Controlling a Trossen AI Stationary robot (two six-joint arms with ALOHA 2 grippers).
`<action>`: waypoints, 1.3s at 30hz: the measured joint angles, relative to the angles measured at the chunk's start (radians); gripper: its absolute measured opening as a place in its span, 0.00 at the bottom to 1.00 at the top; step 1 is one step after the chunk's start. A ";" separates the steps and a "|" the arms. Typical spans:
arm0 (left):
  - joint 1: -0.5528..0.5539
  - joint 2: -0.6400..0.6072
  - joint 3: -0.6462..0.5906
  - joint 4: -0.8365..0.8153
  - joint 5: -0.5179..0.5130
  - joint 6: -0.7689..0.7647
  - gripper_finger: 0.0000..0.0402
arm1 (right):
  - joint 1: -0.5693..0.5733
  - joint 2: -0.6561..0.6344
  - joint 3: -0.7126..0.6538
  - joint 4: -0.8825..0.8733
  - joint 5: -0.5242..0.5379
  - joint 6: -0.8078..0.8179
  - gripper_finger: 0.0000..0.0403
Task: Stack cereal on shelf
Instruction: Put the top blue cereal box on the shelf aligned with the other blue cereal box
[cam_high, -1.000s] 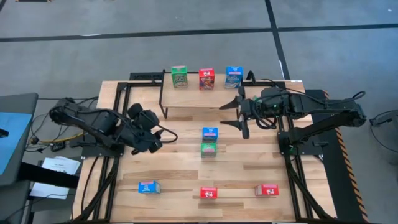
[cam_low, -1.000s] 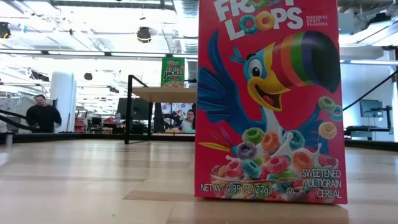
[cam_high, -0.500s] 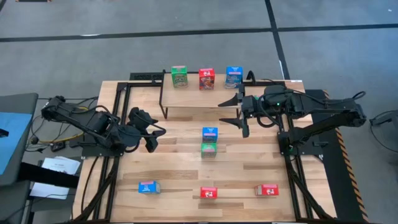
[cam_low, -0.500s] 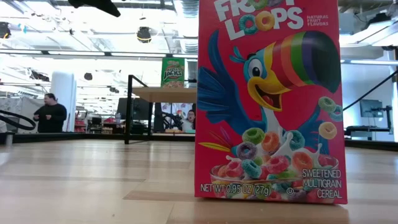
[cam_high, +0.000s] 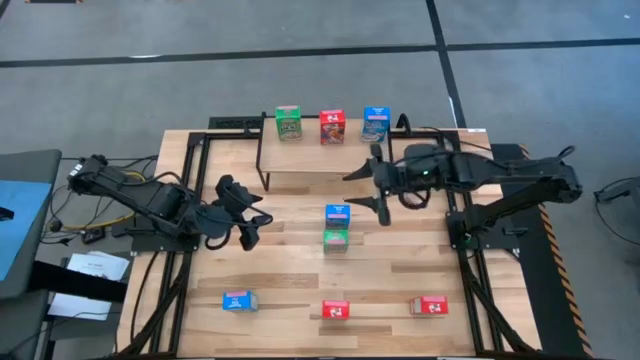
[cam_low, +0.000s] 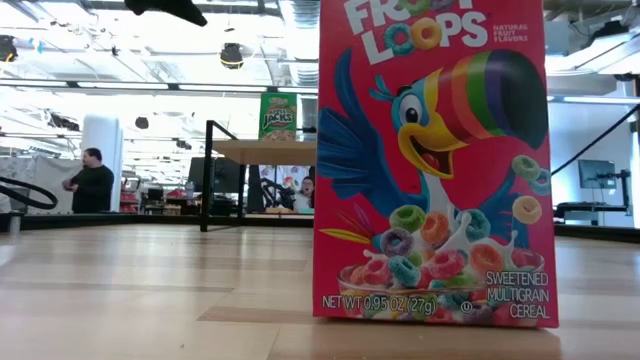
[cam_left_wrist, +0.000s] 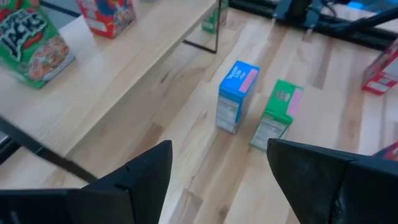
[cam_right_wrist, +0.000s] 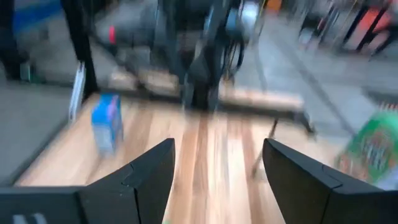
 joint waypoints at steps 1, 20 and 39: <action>0.000 0.000 0.000 0.010 0.002 0.006 0.63 | -0.001 0.011 -0.001 -0.006 0.000 -0.003 0.67; 0.000 0.003 0.000 0.031 0.019 0.033 0.63 | -0.013 0.168 0.000 -0.142 0.001 -0.003 0.67; 0.001 0.003 0.000 0.030 0.022 0.030 0.63 | 0.000 0.297 0.000 -0.184 0.000 0.014 0.67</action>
